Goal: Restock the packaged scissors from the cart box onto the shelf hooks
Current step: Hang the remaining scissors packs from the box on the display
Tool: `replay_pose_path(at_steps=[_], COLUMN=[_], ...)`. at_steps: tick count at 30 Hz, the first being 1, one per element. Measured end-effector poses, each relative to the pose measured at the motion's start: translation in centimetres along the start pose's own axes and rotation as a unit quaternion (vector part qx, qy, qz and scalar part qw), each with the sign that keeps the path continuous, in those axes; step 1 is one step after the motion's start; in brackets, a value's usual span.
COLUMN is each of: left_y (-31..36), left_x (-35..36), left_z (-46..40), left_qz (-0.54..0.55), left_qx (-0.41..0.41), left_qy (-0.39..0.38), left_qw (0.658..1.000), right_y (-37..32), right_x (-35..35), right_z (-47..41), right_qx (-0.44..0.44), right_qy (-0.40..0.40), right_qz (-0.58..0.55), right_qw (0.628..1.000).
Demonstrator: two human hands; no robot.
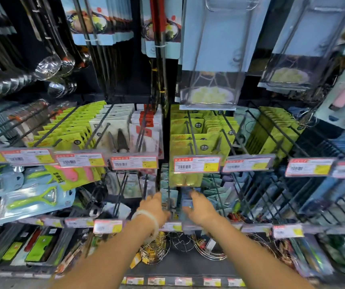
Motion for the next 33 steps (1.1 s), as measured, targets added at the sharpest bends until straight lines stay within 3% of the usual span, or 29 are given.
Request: replay_pose_path(at_steps=[4,8,15,23,33], left_y=[8.1,16.4,33.2,50.1,66.4], left_x=[2.5,5.6,12.3,20.2,29.8], left_z=[1.0,2.8,8.3,17.1,28.5], left_qz=[-0.124,-0.184,-0.198,-0.213,-0.241], left_qx=[0.141,0.224,0.37,0.47,0.633], left_qy=[-0.024,-0.039,-0.028,-0.08,-0.085], left_qw=[0.982,0.956,0.907,0.853,0.731], right_y=[6.1,13.2,28.5,46.0,61.7], right_x=[-2.4,-6.4,-15.1,-24.3,-29.2], right_z=[1.0,2.7,8.3,18.2,29.9], right_qx=[0.007,0.027,0.119,0.272,0.456], right_qy=[0.007,0.042,0.098,0.143,0.179], right_qz=[0.08,0.125,0.174,0.173,0.126], right_qw=[0.997,0.991,0.973,0.936,0.863])
Point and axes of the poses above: each hand's wrist, its own z-axis away from the middle knuckle, its own x-axis out of the palm, y = z × x, the point moved 6 cm from there along -z, towards the middle knuckle, and after that the axes turned 15 degrees about y, right-handed, at the moved point
